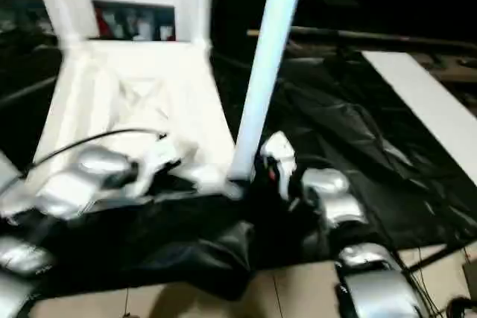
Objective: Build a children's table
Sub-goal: Rotate leg to tighten
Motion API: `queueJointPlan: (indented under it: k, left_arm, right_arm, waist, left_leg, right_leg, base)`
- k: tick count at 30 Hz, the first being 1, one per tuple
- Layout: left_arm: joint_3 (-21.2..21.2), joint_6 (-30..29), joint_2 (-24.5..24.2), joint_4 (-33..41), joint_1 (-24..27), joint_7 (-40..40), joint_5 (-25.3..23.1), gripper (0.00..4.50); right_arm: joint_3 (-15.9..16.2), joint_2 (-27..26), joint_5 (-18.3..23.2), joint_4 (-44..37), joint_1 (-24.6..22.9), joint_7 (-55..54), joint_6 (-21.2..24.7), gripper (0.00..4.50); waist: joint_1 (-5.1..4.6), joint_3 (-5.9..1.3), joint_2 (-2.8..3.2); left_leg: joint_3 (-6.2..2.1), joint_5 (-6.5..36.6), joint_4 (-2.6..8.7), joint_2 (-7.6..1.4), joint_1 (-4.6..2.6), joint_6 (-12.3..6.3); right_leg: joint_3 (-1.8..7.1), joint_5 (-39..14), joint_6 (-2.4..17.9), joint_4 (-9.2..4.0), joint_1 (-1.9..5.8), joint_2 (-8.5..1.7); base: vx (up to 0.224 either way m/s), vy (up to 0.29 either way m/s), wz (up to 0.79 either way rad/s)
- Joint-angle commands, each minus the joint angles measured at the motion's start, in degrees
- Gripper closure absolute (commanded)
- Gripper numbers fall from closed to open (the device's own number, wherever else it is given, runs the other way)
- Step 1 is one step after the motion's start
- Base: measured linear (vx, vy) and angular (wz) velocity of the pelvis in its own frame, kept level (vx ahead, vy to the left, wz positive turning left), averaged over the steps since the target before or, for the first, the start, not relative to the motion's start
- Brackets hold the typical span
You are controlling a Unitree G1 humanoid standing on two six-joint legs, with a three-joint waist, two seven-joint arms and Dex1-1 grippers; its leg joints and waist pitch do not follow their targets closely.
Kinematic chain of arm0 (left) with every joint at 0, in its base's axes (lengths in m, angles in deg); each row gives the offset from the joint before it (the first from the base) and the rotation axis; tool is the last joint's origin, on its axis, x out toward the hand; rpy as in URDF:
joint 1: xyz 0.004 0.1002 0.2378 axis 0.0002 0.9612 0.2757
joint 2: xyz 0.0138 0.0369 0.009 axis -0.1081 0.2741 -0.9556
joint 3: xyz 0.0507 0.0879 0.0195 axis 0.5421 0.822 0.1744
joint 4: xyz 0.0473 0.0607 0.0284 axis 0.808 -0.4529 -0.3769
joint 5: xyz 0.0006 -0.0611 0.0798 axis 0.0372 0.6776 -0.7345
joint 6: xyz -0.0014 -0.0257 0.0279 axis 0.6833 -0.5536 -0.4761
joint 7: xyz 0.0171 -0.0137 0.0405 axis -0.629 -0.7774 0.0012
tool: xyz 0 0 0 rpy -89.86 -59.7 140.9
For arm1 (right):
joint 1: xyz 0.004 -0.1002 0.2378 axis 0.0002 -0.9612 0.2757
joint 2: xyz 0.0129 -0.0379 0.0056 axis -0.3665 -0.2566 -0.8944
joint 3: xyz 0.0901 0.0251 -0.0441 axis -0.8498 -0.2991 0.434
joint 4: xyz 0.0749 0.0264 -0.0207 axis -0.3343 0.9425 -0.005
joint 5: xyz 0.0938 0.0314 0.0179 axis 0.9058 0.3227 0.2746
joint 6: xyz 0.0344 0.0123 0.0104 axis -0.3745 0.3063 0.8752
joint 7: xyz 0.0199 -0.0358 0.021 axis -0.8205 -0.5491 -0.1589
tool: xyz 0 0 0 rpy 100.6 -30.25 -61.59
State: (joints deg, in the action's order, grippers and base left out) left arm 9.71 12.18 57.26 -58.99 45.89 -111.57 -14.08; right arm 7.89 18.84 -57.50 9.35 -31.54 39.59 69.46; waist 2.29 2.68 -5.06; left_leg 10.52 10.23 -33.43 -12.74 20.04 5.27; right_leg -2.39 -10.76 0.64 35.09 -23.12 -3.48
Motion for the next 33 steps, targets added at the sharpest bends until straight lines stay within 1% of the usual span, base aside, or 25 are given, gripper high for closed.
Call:
queueJointPlan:
  k: [1, 2, 4, 5, 6, 9, 11, 12, 14, 15, 17, 19, 20, 21, 22, 23, 24, 25, 26, 27, 28, 29, 30, 32, 33]
  left_arm:
    - [-2.0, -1.5, 2.6, -4.4, 0.3, 7.2, 0.2, 4.50]
    - [-2.5, -2.1, 4.3, -5.7, -0.5, 9.8, 0.2, 4.50]
    - [-2.5, -2.9, 6.2, -6.9, -1.4, 11.9, 0.0, 4.50]
    - [-2.5, -3.4, 7.3, -7.6, -1.8, 12.9, -0.1, 4.50]
    - [-2.3, -3.2, 8.3, -8.5, -2.4, 14.3, -0.4, 4.50]
    - [-1.4, -2.6, 9.2, -10.0, -3.1, 15.2, -1.7, 4.50]
    - [-1.0, -2.1, 9.0, -11.0, -3.6, 15.1, -2.7, 4.50]
    - [-0.9, -2.1, 8.9, -11.1, -3.6, 15.1, -2.8, 4.50]
    - [-0.8, -1.4, 8.0, -11.9, -4.0, 14.7, -3.2, 4.50]
    - [-0.8, -1.4, 8.0, -11.9, -4.0, 14.7, -3.2, 4.50]
    - [-0.2, -0.8, 6.5, -11.3, -3.7, 12.7, -3.5, 4.50]
    - [0.6, -1.1, 5.0, -9.9, -3.0, 9.7, -3.4, 4.50]
    - [0.6, -1.3, 4.8, -9.6, -2.9, 9.3, -3.3, 4.50]
    - [0.9, -2.0, 3.6, -7.6, -1.9, 6.3, -2.6, 4.50]
    - [1.5, -1.9, 2.2, -5.6, -0.9, 3.1, -1.9, 4.50]
    - [1.5, -1.9, 2.2, -5.6, -0.9, 3.1, -1.9, 4.50]
    - [3.0, -0.2, -1.5, -1.1, 1.4, -4.4, -0.8, 4.50]
    - [3.0, -0.2, -1.5, -1.1, 1.4, -4.4, -0.8, 4.50]
    - [3.9, 1.9, -3.0, 0.5, 2.3, -8.2, -0.2, 4.50]
    - [4.4, 3.4, -3.9, 1.4, 2.8, -10.5, 0.2, 4.50]
    - [5.0, 4.0, -5.4, 2.8, 3.3, -12.7, 0.4, 4.50]
    - [5.7, 4.6, -6.9, 4.2, 4.0, -15.1, 1.0, 4.50]
    - [5.7, 4.6, -6.9, 4.2, 4.0, -15.1, 1.0, 4.50]
    - [6.1, 3.7, -9.0, 6.9, 4.8, -18.0, 2.3, 4.50]
    - [6.1, 3.3, -9.6, 7.8, 5.0, -18.7, 2.7, 4.50]
  right_arm:
    - [-1.1, -0.8, -1.0, 2.6, 0.6, -7.8, 1.7, 1.81]
    - [-1.5, -1.8, -1.4, 3.7, 1.3, -12.6, 2.3, 1.81]
    - [-1.6, -3.4, -1.8, 4.7, 2.3, -16.8, 2.8, 1.81]
    - [-1.6, -4.3, -2.1, 5.3, 2.8, -19.0, 3.0, 1.81]
    - [-1.2, -5.4, -2.8, 5.7, 3.4, -21.0, 2.8, 1.81]
    - [-0.2, -7.5, -3.7, 5.8, 4.2, -21.3, 1.5, 1.81]
    - [-0.5, -8.9, -2.7, 4.9, 4.2, -17.4, -1.1, 1.81]
    - [-0.5, -9.0, -2.6, 4.7, 4.1, -16.9, -1.4, 1.25]
    - [-1.0, -9.1, -1.7, 3.5, 3.8, -13.8, -3.6, 1.11]
    - [-1.0, -9.1, -1.7, 3.5, 3.8, -13.8, -3.6, 1.04]
    - [-1.1, -7.7, -1.0, 2.1, 3.6, -11.1, -4.5, 0.66]
    - [-0.8, -6.1, -0.5, 0.7, 3.4, -7.8, -4.0, 0.62]
    - [-0.7, -5.8, -0.4, 0.4, 3.3, -7.2, -3.9, 0.62]
    - [0.1, -4.0, 0.0, -1.1, 2.6, -2.7, -2.8, 0.62]
    - [1.2, -2.0, 0.2, -2.9, 1.7, 2.0, -2.0, 0.62]
    - [1.2, -2.0, 0.2, -2.9, 1.7, 2.0, -2.0, 0.62]
    - [3.9, 2.3, -0.7, -5.8, -0.5, 10.6, -2.0, 0.62]
    - [3.9, 2.3, -0.7, -5.8, -0.5, 10.6, -2.0, 0.62]
    - [4.7, 3.7, -1.3, -6.5, -1.3, 12.9, -2.6, 0.62]
    - [5.1, 4.5, -1.7, -6.6, -1.6, 14.1, -3.0, 0.62]
    - [5.6, 5.3, -2.1, -6.9, -2.1, 15.2, -3.3, 0.62]
    - [5.8, 5.9, -2.6, -7.2, -2.5, 16.6, -4.0, 0.62]
    - [5.8, 5.9, -2.6, -7.2, -2.5, 16.6, -4.0, 0.62]
    - [6.3, 6.6, -2.7, -8.2, -3.3, 19.5, -4.0, 0.62]
    - [6.4, 6.7, -2.5, -8.7, -3.5, 20.5, -3.7, 0.62]
  waist:
    - [-0.09, -2.86, 0.23]
    - [-0.19, -2.87, 0.77]
    - [-0.55, -2.90, 0.62]
    - [-0.53, -3.02, 0.60]
    - [-0.47, -3.10, 0.96]
    - [-0.44, -3.24, 0.75]
    - [-0.32, -3.32, 0.74]
    - [-0.35, -3.29, 0.69]
    - [-0.21, -3.21, 0.57]
    - [-0.16, -3.22, 0.71]
    - [-0.38, -3.14, 0.55]
    - [-0.54, -3.09, 0.64]
    - [-0.60, -3.04, 0.66]
    - [-0.62, -3.02, 0.61]
    - [-0.79, -3.22, 0.94]
    - [-0.64, -3.21, 0.74]
    - [-0.63, -3.23, 0.79]
    - [-0.33, -3.27, 0.83]
    - [-0.48, -3.35, 0.80]
    - [-0.34, -3.39, 0.98]
    - [-0.32, -3.45, 0.91]
    - [-0.20, -3.65, 0.91]
    - [-0.14, -3.64, 1.04]
    - [0.22, -3.62, 1.21]
    - [0.24, -3.53, 1.14]
  left_leg:
    - [-0.25, 17.2, 3.78, -0.32, -0.48, 1.14]
    - [-0.36, 17.1, 3.91, -0.34, -0.38, 1.15]
    - [-0.28, 17.2, 3.93, -0.26, -0.12, 1.03]
    - [-0.26, 17.5, 3.82, -0.25, -0.32, 0.90]
    - [-0.33, 17.3, 3.86, -0.28, -0.26, 0.65]
    - [-0.10, 15.8, 3.78, -0.19, -0.10, -0.09]
    - [0.00, 14.9, 3.72, -0.16, 0.07, -0.95]
    - [0.02, 14.8, 3.73, -0.13, 0.18, -1.17]
    - [0.04, 15.0, 3.77, -0.18, 0.13, -1.42]
    - [-0.01, 15.2, 3.79, -0.22, 0.11, -1.46]
    - [-0.28, 15.5, 4.04, -0.24, 0.50, -1.42]
    - [-0.25, 15.8, 4.02, -0.35, 0.41, -1.42]
    - [-0.32, 16.1, 4.12, -0.36, 0.53, -1.44]
    - [-0.42, 15.8, 4.18, -0.43, 0.57, -1.53]
    - [-0.34, 15.2, 4.03, -0.48, 0.56, -1.79]
    - [-0.31, 14.7, 3.99, -0.54, 0.36, -1.98]
    - [-0.10, 13.8, 3.81, -0.52, 0.36, -2.58]
    - [-0.27, 13.3, 3.88, -0.75, 0.39, -2.84]
    - [-0.05, 12.0, 3.74, -0.64, 0.53, -3.50]
    - [0.04, 11.5, 3.70, -0.73, 0.33, -3.63]
    - [0.16, 10.6, 3.64, -0.74, 0.27, -3.73]
    - [0.18, 9.2, 3.58, -0.64, 0.35, -3.83]
    - [0.31, 8.0, 3.55, -0.78, 0.14, -4.14]
    - [0.31, 7.8, 3.58, -0.87, -0.03, -4.25]
    - [0.34, 7.9, 3.71, -0.99, 0.03, -4.26]
  right_leg:
    - [1.87, -25.1, 8.1, -5.49, 1.58, -3.75]
    - [1.90, -24.7, 8.1, -5.38, 1.66, -3.71]
    - [1.83, -23.5, 7.9, -5.41, 1.68, -3.42]
    - [1.83, -23.0, 8.0, -5.37, 1.56, -3.47]
    - [1.86, -21.7, 8.4, -5.23, 1.67, -3.48]
    - [1.98, -18.1, 9.0, -5.03, 1.81, -3.33]
    - [2.00, -16.6, 9.4, -4.93, 2.03, -3.44]
    - [1.98, -16.7, 9.4, -4.96, 2.08, -3.40]
    - [1.89, -17.9, 9.3, -5.13, 2.03, -3.51]
    - [1.88, -18.3, 9.2, -5.16, 2.03, -3.62]
    - [1.68, -20.1, 8.6, -5.18, 2.30, -3.56]
    - [1.74, -20.7, 8.7, -5.31, 2.09, -3.63]
    - [1.71, -21.3, 8.5, -5.38, 2.20, -3.65]
    - [1.64, -21.4, 8.4, -5.38, 2.51, -3.67]
    - [1.78, -20.0, 9.0, -5.21, 2.28, -3.74]
    - [1.73, -18.9, 9.4, -5.29, 2.43, -3.65]
    - [1.88, -16.6, 10.4, -5.10, 2.33, -3.57]
    - [1.87, -15.5, 10.8, -4.92, 2.59, -3.85]
    - [1.92, -13.1, 11.7, -4.64, 2.60, -3.56]
    - [1.95, -11.8, 12.2, -4.54, 2.44, -3.57]
    - [1.95, -9.6, 13.3, -4.21, 2.41, -3.49]
    - [1.96, -7.0, 14.0, -3.77, 2.68, -3.46]
    - [1.98, -4.3, 14.8, -3.49, 2.52, -3.38]
    - [1.90, -2.7, 15.7, -3.18, 2.53, -3.32]
    - [1.93, -2.8, 15.6, -3.21, 2.58, -3.36]
  base:
    - [0.000, 0.000, 0.00]
    - [0.000, 0.000, 0.00]
    - [0.000, 0.000, 0.00]
    - [0.000, 0.000, 0.00]
    - [0.000, 0.000, 0.00]
    - [0.000, 0.000, 0.00]
    - [0.000, 0.000, 0.00]
    - [0.000, 0.000, 0.00]
    - [0.000, 0.000, 0.00]
    - [0.000, 0.000, 0.00]
    - [0.000, 0.000, 0.00]
    - [0.000, 0.000, 0.00]
    - [0.000, 0.000, 0.00]
    - [0.000, 0.000, 0.00]
    - [0.000, 0.000, 0.00]
    - [0.000, 0.000, 0.00]
    - [0.000, 0.000, 0.00]
    - [0.000, 0.000, 0.00]
    - [0.000, 0.000, 0.00]
    - [0.000, 0.000, 0.00]
    - [0.000, 0.000, 0.00]
    - [0.000, 0.000, 0.00]
    - [0.000, 0.000, 0.00]
    - [0.000, 0.000, 0.00]
    - [0.000, 0.000, 0.00]
